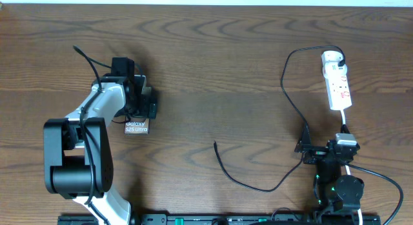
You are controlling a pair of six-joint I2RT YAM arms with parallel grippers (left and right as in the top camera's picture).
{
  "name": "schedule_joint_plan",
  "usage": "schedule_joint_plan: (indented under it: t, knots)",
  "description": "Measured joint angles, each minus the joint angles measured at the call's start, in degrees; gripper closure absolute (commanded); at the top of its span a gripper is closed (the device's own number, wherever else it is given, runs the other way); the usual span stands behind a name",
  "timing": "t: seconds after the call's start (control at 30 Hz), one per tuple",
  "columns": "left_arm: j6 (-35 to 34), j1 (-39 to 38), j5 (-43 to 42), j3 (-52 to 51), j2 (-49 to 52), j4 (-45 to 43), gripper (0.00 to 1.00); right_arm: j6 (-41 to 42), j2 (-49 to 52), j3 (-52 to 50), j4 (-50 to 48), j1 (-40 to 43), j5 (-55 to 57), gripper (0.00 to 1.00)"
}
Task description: Plug charger to phone and switch on socket
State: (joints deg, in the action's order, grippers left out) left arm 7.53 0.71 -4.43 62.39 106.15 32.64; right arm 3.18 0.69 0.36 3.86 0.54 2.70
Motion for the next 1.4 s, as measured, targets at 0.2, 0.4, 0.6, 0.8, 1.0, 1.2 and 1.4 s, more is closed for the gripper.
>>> schedule_joint_plan:
  t: [0.2, 0.4, 0.6, 0.8, 1.0, 1.2, 1.4]
  knots:
    - [0.0, 0.04, -0.2, 0.42, 0.26, 0.11, 0.02, -0.02, 0.0, 0.0, 0.0, 0.0, 0.0, 0.01]
    - [0.0, 0.04, -0.2, 0.44, 0.26, 0.11, 0.02, 0.0, 0.0, 0.0, 0.0, 0.0, 0.0, 0.01]
    - [0.0, 0.04, -0.22, 0.44, 0.26, 0.09, 0.02, 0.0, 0.0, 0.0, 0.0, 0.0, 0.0, 0.01]
    - [0.0, 0.04, -0.39, 0.81, 0.28, 0.39, 0.02, 0.0, 0.0, 0.0, 0.0, 0.0, 0.0, 0.01]
    - [-0.02, 0.04, -0.63, 2.78, 0.59, 1.49, 0.02, 0.0, 0.0, 0.0, 0.0, 0.0, 0.0, 0.01]
    - [0.04, 0.04, -0.57, 4.0, 2.75, 2.1, 0.02, 0.0, 0.0, 0.0, -0.02, 0.0, 0.0, 0.01]
    - [-0.02, 0.04, -0.79, 4.83, 3.21, 3.08, 0.02, 0.0, 0.0, 0.0, 0.0, 0.0, -0.02, 0.01]
